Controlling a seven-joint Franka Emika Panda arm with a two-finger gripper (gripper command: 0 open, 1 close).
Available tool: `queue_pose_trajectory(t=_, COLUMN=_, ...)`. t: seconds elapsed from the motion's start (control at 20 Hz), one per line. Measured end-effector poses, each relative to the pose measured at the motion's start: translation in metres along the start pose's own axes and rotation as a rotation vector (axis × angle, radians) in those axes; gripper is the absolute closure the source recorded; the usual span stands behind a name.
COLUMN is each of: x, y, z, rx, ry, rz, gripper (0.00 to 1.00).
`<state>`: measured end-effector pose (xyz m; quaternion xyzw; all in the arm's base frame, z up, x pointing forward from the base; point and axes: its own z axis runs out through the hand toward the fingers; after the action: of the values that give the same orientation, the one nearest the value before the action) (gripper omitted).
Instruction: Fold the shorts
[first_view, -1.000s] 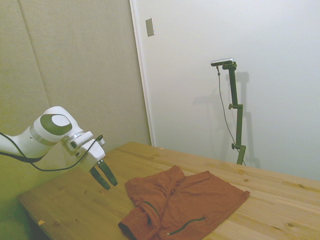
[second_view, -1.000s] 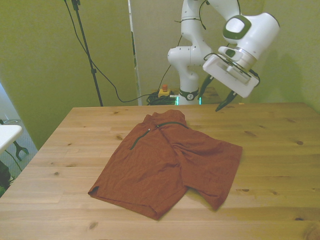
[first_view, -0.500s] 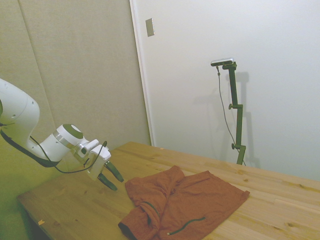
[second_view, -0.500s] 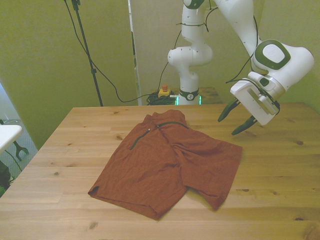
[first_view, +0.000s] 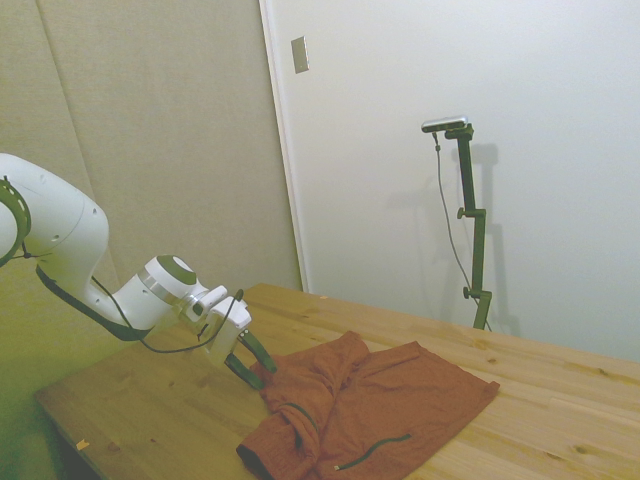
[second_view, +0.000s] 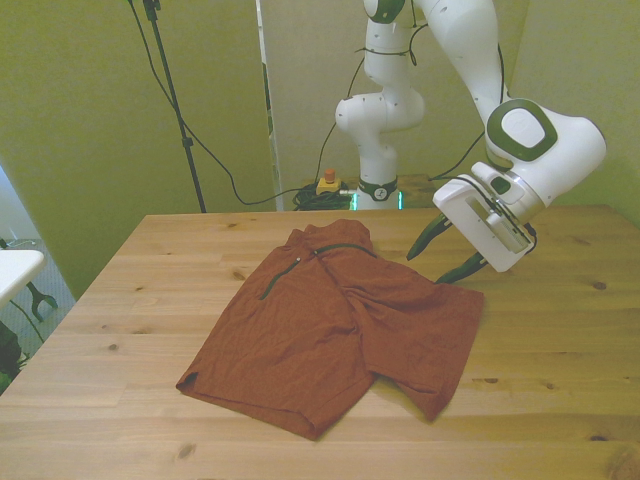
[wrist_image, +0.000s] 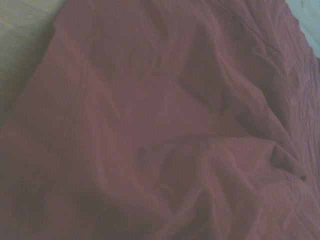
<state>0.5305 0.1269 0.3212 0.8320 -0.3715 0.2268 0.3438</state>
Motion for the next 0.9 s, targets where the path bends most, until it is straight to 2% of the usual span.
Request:
queue_pose_trajectory(t=0.25, x=0.002, y=-0.001, z=0.003, rx=0.002, ry=-0.001, rz=0.003, gripper=0.00)
queue_pose_trajectory(t=0.3, x=0.003, y=-0.001, z=0.004, rx=0.001, ry=-0.001, rz=0.004, gripper=1.00)
queue_pose_trajectory(t=0.9, x=0.023, y=-0.016, z=0.021, rx=0.049, ry=0.005, rz=0.027, gripper=1.00)
